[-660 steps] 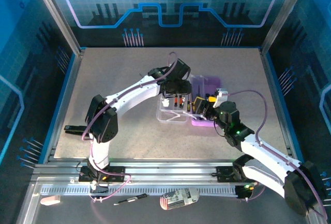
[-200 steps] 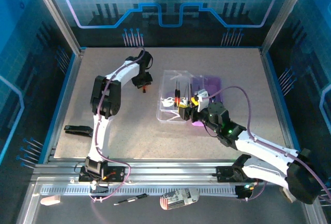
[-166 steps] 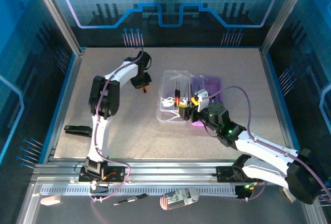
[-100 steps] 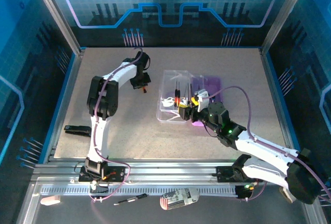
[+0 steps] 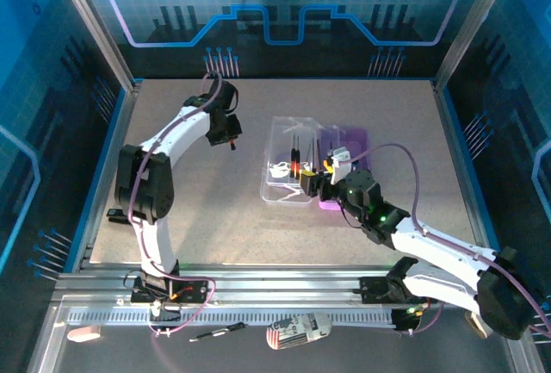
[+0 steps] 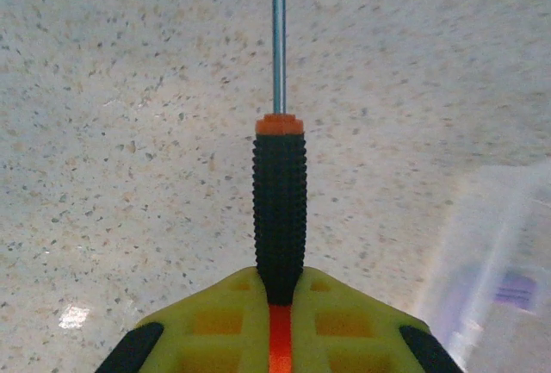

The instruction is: Pack the tool kit

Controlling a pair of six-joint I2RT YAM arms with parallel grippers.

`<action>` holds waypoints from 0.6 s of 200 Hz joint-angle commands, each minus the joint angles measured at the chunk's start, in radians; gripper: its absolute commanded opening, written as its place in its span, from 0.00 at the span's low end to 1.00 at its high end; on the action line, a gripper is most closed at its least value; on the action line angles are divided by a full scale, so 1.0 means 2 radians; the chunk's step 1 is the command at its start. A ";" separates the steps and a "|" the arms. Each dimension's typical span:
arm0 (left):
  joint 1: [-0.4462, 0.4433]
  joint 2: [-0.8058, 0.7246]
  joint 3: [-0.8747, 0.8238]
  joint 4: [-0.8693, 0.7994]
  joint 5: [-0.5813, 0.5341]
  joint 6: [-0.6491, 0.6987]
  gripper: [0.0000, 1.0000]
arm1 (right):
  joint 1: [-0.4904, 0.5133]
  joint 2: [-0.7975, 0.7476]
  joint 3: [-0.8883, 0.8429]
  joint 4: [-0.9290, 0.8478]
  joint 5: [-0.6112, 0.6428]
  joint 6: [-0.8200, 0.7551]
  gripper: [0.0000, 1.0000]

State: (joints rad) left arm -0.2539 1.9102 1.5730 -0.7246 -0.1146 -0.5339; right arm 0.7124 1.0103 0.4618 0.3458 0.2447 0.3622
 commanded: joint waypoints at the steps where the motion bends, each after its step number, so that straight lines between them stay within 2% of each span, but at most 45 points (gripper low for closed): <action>1: -0.014 -0.026 0.005 -0.010 0.010 0.019 0.10 | -0.006 0.006 0.001 0.003 0.015 0.012 0.76; 58: -0.052 -0.066 0.011 -0.013 0.016 0.021 0.10 | -0.010 0.012 0.000 0.012 -0.006 0.014 0.76; 98: -0.108 -0.085 0.028 -0.018 0.004 0.020 0.11 | -0.025 -0.013 -0.009 -0.027 0.093 0.052 0.76; 120: -0.141 -0.091 0.039 -0.021 0.005 0.017 0.11 | -0.057 -0.038 -0.022 -0.048 0.099 0.085 0.75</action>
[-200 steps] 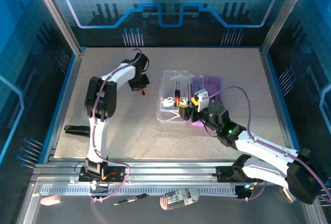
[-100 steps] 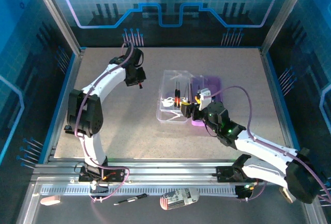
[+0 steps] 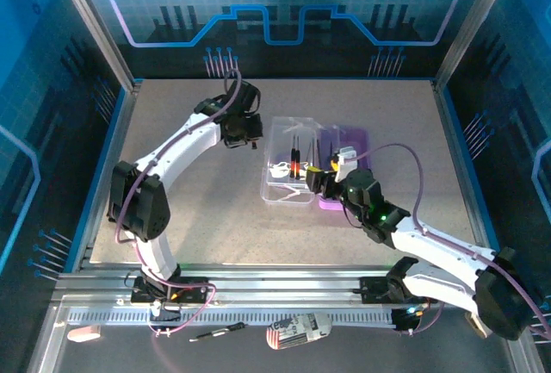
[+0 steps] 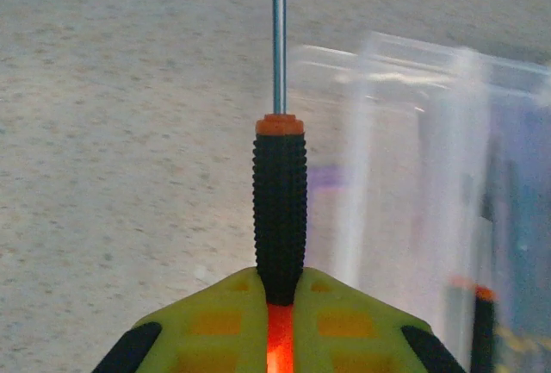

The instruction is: Pack the tool kit

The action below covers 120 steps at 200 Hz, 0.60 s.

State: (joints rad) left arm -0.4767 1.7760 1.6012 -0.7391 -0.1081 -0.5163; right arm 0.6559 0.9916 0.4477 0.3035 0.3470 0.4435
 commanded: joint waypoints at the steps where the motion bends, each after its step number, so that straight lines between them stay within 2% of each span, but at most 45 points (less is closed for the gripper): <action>1: -0.031 -0.024 0.025 -0.014 0.002 0.008 0.11 | -0.029 -0.030 -0.016 -0.028 0.048 0.045 0.76; 63: -0.107 -0.017 0.024 0.002 0.017 -0.022 0.13 | -0.049 -0.057 -0.034 -0.026 0.051 0.066 0.75; 120: -0.142 0.005 0.007 0.032 0.019 -0.058 0.14 | -0.052 -0.042 -0.027 -0.028 0.034 0.069 0.76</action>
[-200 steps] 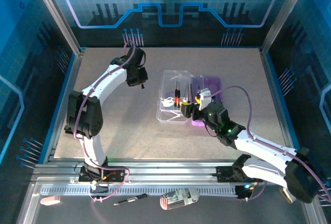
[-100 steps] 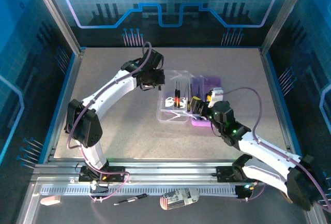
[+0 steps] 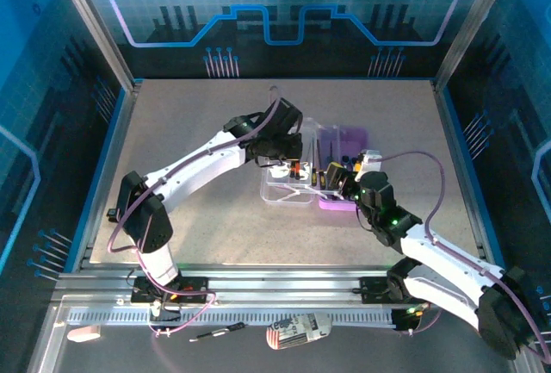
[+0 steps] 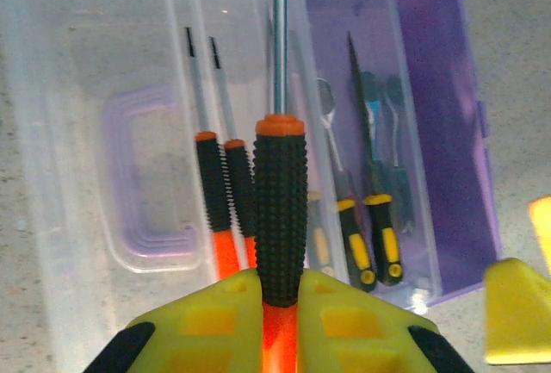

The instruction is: Pack the tool kit

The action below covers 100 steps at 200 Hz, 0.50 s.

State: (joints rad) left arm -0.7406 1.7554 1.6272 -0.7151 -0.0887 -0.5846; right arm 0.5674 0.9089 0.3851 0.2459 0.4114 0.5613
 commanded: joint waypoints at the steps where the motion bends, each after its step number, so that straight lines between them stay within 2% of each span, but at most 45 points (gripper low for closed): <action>1: -0.011 0.016 -0.005 0.020 0.009 -0.024 0.14 | -0.008 0.000 0.004 0.001 0.001 0.010 0.76; 100: -0.025 0.060 0.002 0.035 0.010 -0.032 0.14 | -0.009 -0.007 0.002 0.001 -0.002 0.009 0.76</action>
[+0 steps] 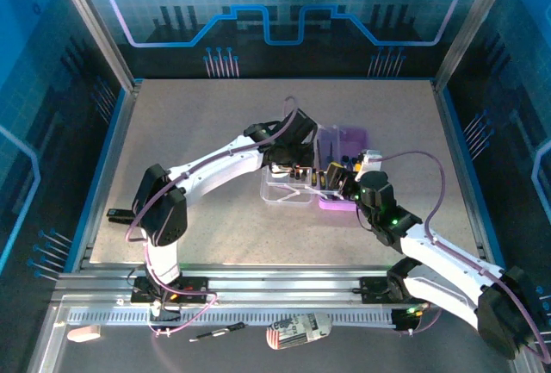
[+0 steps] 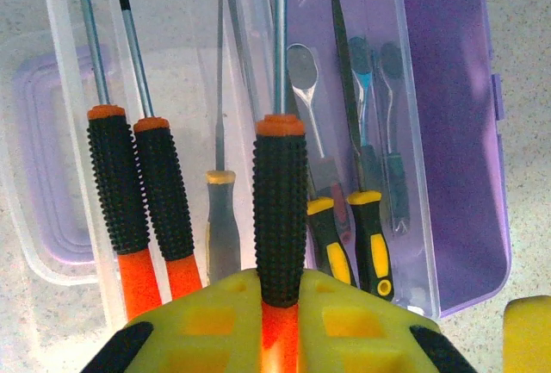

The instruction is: Pack the tool kit

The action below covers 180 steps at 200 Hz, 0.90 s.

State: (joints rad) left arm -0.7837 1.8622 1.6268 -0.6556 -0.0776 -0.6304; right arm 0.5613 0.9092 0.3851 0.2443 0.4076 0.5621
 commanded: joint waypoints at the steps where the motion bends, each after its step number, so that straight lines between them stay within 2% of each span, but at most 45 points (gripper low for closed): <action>1: -0.004 0.007 0.003 0.005 0.005 -0.009 0.14 | -0.006 -0.007 0.002 0.002 0.000 0.009 0.76; 180: -0.006 0.023 0.007 -0.009 -0.009 -0.007 0.19 | -0.008 -0.012 -0.002 0.007 -0.005 0.012 0.77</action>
State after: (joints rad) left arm -0.7887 1.8992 1.6260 -0.6567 -0.0818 -0.6384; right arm 0.5598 0.8993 0.3851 0.2470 0.3992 0.5701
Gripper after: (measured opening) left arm 0.183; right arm 0.765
